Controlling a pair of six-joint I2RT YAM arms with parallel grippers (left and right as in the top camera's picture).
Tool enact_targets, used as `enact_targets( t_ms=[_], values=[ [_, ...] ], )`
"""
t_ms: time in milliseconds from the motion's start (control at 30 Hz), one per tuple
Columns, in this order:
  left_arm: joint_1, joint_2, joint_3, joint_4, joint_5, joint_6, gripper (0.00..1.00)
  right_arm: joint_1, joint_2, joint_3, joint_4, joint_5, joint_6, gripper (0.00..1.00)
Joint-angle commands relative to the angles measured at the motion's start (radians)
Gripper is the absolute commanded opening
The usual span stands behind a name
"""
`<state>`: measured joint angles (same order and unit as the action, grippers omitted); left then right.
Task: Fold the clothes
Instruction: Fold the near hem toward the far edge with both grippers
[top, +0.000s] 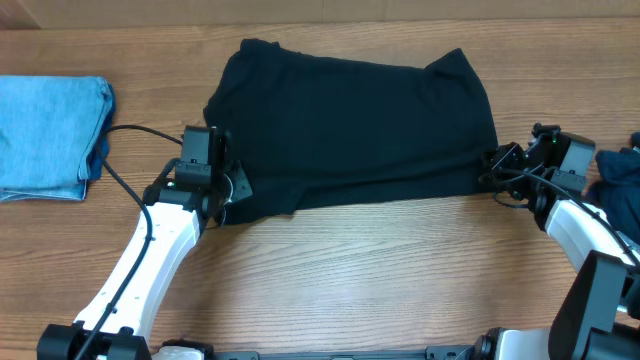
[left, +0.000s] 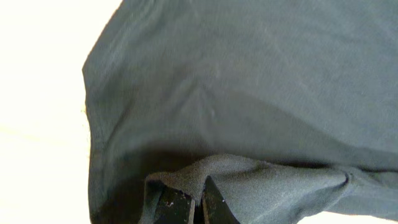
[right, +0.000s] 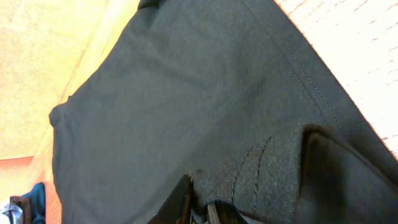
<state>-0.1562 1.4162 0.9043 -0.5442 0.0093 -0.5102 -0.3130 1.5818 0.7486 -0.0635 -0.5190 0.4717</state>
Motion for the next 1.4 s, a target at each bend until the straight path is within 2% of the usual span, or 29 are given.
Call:
enact_targets(
  t_ms=[0,100,167,467,633,833,900,1000,1067,1267,1367],
  values=[
    [0.005,0.004,0.021,0.043,-0.059,0.051,0.05,0.005,0.005,0.004,0.01,0.04,0.004,0.1],
    [0.006,0.004,0.021,0.071,-0.065,0.055,0.06,0.005,0.005,0.004,0.009,0.04,0.004,0.1],
    [0.005,0.004,0.021,0.074,-0.065,0.055,0.08,0.005,0.005,0.004,0.007,0.04,0.004,0.18],
    [0.005,0.05,0.021,0.079,-0.072,0.07,0.09,0.005,0.005,0.004,0.007,0.047,0.004,0.14],
    [0.006,0.113,0.021,0.152,-0.085,0.07,0.13,0.005,0.005,0.004,-0.003,0.045,0.004,0.14],
    [0.02,0.115,0.042,0.258,-0.096,0.069,0.25,0.005,0.005,0.004,-0.04,0.043,0.004,0.14],
    [0.034,0.115,0.058,0.258,-0.095,0.069,0.4,0.005,0.005,0.004,-0.048,0.042,0.004,0.14],
    [0.061,0.115,0.072,0.256,-0.102,0.07,0.46,0.005,0.005,0.004,-0.058,0.042,0.004,0.14],
    [0.083,0.114,0.086,0.235,-0.06,0.069,0.49,0.005,0.005,0.004,-0.059,0.028,0.004,0.14],
    [0.096,0.112,0.133,0.04,0.166,0.099,0.41,0.005,0.005,0.004,-0.074,0.002,0.004,0.17],
    [0.09,0.113,0.132,-0.086,0.243,0.099,0.41,0.005,0.005,0.004,-0.097,0.001,0.004,0.18]
  ],
)
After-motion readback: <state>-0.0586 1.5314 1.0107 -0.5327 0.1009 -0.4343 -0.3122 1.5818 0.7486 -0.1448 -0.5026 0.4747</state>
